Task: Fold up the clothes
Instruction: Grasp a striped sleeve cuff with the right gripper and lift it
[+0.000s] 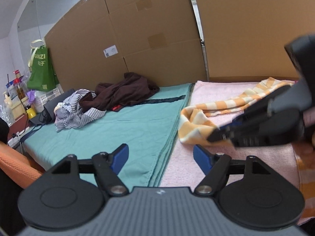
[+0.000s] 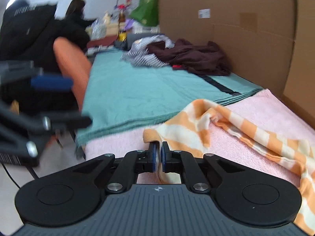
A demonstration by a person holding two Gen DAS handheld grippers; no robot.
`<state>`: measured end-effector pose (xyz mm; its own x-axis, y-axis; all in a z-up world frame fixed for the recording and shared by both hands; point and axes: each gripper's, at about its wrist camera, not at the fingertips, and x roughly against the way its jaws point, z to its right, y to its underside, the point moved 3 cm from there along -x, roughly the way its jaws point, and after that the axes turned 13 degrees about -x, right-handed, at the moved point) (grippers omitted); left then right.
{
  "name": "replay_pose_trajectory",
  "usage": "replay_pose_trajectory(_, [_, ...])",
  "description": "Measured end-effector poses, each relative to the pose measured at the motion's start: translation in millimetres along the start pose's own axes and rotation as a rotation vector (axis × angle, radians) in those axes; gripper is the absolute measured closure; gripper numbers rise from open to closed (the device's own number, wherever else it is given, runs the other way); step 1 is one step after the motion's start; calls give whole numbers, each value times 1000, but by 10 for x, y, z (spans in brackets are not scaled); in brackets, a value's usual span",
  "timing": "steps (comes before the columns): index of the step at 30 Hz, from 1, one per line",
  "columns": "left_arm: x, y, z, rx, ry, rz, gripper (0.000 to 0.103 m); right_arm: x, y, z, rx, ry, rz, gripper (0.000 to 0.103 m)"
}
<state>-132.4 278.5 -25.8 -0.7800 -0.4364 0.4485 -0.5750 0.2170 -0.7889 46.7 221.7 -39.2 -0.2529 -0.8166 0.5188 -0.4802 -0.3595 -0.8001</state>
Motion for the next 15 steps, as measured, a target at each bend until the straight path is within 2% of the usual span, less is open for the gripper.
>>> replay_pose_trajectory(1, [-22, 2, 41, -3, 8, -1, 17, 39, -63, 43, -52, -17, 13, 98])
replay_pose_trajectory(5, [-135, -49, 235, -3, 66, -10, 16, 253, -462, 216, -245, -93, 79, 98])
replay_pose_trajectory(9, [-246, -222, 422, 28, 181, 19, 16, 535, -1021, 407, -419, -145, 152, 98])
replay_pose_trajectory(15, [-434, -563, 790, 34, 337, 84, 16, 1059, -1643, 512, -487, -191, 331, 98])
